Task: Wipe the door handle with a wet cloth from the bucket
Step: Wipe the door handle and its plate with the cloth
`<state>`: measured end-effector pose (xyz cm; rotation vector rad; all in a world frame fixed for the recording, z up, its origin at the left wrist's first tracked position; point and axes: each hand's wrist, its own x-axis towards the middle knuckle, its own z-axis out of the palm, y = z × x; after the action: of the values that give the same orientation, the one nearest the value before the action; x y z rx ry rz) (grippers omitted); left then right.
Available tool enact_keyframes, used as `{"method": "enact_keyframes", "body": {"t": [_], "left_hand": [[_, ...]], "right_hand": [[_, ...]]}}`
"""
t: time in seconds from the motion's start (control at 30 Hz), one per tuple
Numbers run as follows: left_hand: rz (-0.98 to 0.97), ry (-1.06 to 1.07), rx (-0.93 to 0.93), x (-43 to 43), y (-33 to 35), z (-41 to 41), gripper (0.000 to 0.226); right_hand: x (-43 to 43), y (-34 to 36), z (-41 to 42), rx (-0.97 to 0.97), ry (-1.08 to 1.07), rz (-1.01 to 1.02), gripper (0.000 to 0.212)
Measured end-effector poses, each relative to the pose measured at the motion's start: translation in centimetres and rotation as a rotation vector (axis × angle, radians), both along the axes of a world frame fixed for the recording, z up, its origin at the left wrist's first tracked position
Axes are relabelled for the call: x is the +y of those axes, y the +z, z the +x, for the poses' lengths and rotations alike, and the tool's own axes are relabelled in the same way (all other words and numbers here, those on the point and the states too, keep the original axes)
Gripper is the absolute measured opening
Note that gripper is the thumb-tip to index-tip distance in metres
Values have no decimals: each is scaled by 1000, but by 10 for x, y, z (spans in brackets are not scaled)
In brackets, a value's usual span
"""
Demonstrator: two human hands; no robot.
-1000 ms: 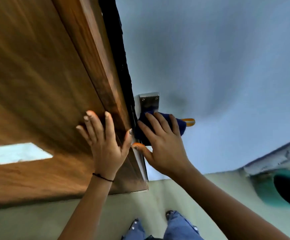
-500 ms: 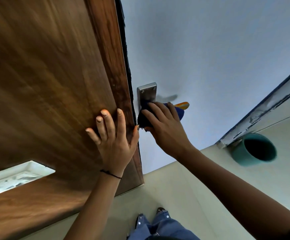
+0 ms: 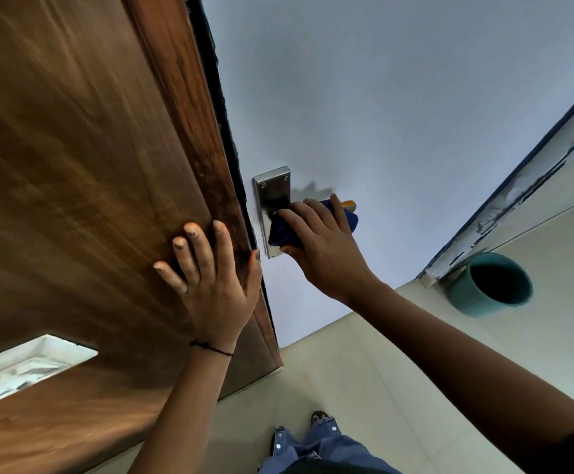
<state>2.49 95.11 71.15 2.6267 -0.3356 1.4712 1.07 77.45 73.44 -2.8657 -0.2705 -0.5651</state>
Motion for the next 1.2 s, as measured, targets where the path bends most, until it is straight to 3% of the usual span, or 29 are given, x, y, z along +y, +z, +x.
{"method": "enact_keyframes", "body": {"t": [0.13, 0.37, 0.6, 0.7, 0.8, 0.9, 0.97, 1.07, 1.2], "left_hand": [[-14, 6, 7, 0, 0, -1, 85], [-25, -28, 49, 0, 2, -5, 84], [-30, -18, 71, -3, 5, -6, 84], [-32, -27, 90, -3, 6, -9, 85], [-40, -44, 97, -4, 7, -11, 84], [-47, -52, 122, -4, 7, -12, 84], [-48, -55, 141, -4, 8, -12, 85], [-51, -74, 155, -4, 10, -14, 86], [-36, -136, 197, 3, 13, -17, 87]], "right_hand": [[-15, 2, 7, -41, 73, -66, 46], [-63, 20, 22, 125, 113, -133, 41], [-89, 20, 29, 270, 73, 213, 42], [-95, 14, 26, 309, 46, 511, 41], [-93, 7, 18, 383, 31, 1016, 36], [-74, -7, 12, 297, -25, 1442, 35], [-54, -14, 9, 241, -45, 1830, 30], [-25, -20, 10, 158, -42, 2427, 43], [-2, -13, 14, 47, -133, 2655, 49]]}}
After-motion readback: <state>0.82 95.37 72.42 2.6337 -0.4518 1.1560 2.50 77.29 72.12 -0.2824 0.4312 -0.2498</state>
